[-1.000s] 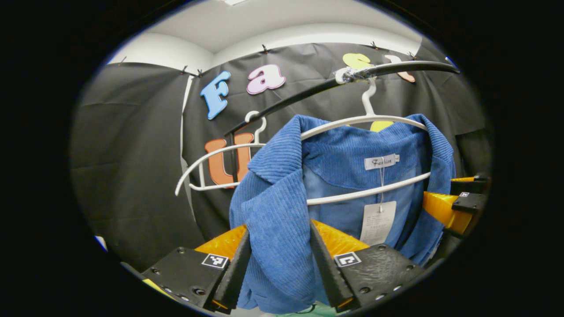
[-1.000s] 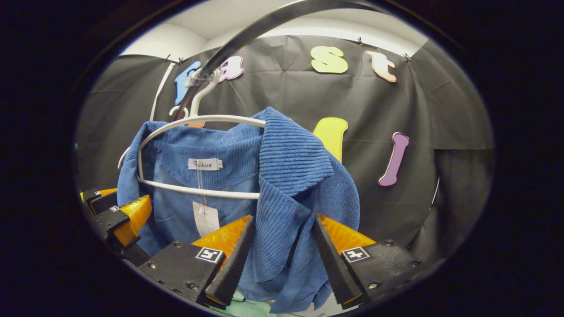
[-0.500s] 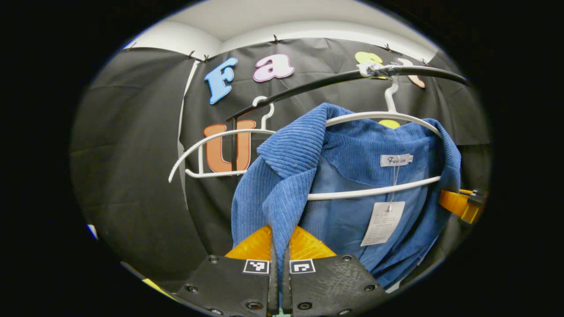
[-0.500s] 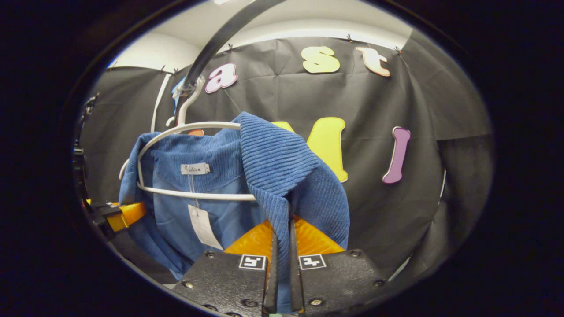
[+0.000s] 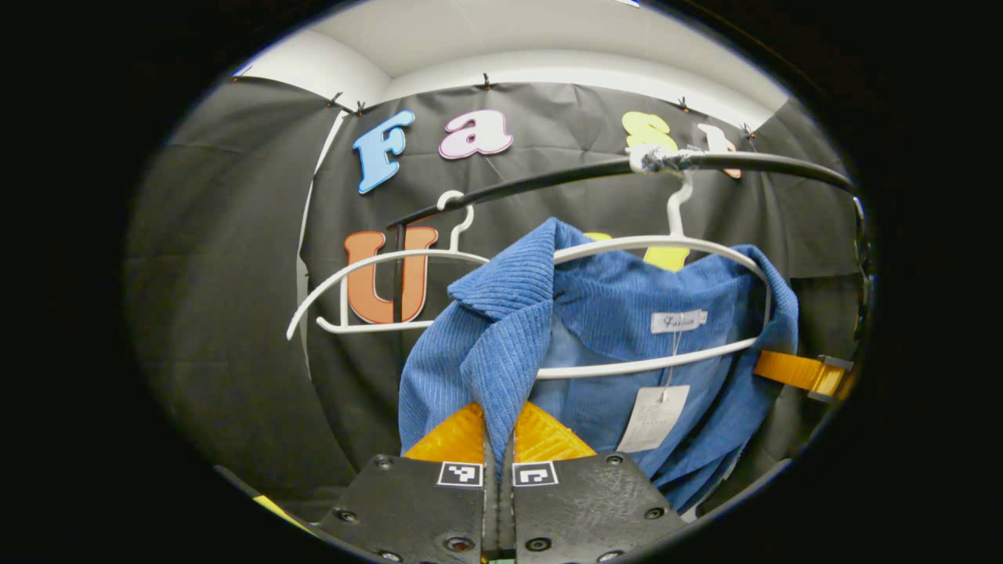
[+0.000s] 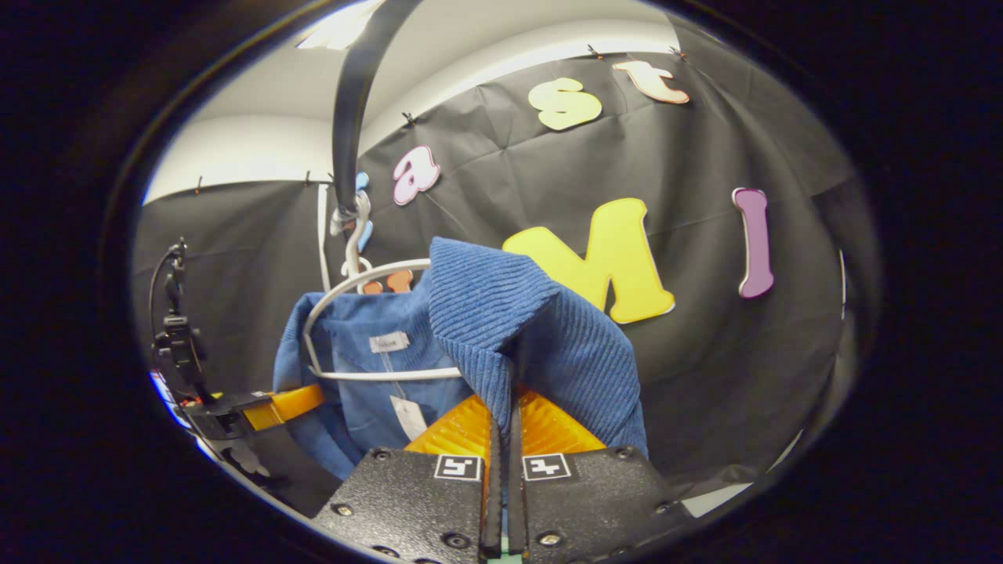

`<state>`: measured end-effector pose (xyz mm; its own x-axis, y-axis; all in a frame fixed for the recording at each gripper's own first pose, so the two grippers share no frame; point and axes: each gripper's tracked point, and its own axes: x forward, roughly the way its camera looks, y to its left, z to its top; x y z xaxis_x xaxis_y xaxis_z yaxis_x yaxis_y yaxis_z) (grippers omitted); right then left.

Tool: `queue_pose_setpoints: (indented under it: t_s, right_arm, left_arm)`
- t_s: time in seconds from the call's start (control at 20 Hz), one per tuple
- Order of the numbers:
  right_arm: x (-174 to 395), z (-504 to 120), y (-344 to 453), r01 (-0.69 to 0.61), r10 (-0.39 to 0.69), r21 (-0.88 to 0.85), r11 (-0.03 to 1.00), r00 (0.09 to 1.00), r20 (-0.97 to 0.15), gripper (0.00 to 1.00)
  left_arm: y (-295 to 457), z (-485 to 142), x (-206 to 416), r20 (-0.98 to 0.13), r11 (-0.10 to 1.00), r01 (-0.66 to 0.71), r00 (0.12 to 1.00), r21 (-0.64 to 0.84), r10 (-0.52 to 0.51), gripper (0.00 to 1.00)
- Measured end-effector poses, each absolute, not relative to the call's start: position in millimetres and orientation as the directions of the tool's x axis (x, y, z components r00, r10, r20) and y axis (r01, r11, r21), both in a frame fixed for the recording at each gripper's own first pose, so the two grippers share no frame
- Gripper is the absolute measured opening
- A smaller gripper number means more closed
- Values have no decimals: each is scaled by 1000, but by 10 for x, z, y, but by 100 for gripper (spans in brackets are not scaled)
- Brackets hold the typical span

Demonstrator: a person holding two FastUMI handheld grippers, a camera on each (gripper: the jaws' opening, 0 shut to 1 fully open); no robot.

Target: Grasp the clothes on the hanger with both hands and then place them into the laundry hamper below.

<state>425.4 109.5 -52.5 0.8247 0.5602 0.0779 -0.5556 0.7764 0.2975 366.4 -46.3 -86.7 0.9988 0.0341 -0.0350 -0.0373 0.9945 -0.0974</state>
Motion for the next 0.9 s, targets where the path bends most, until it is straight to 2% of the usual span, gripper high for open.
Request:
queue_pose_setpoints:
  t_s: [0.1,0.15,0.2,0.35,0.4,0.45,0.7,0.8,0.9]
  right_arm:
    - [4173,-422,1122,-614,617,368,698,777,126,6]
    - [4136,-374,1108,-638,638,385,667,756,147,6]
    - [4112,-317,1113,-663,657,397,635,733,173,7]
    - [3979,-150,1148,-730,715,435,527,657,238,6]
    - [3968,-81,1165,-738,723,463,490,641,258,6]
    - [3971,-44,1181,-742,729,483,466,631,266,6]
    - [3985,189,1107,-770,746,557,311,561,359,6]
    - [4000,216,990,-769,739,575,280,554,382,6]
    - [3987,294,907,-766,727,617,179,526,441,6]
  left_arm:
    - [-440,-697,3667,3,991,-11,1000,-133,11,4]
    - [-427,-623,3661,16,989,1,1000,-147,1,0]
    - [-408,-575,3653,30,987,9,1000,-160,-4,4]
    - [-374,-417,3658,51,977,30,999,-211,-19,4]
    - [-372,-367,3664,54,970,40,998,-240,-28,0]
    - [-365,-309,3667,67,963,49,997,-263,-33,4]
    - [-211,59,3685,152,901,160,983,-403,-106,0]
    - [-90,144,3685,183,888,174,978,-425,-104,5]
    - [-35,208,3695,211,863,197,972,-466,-108,4]
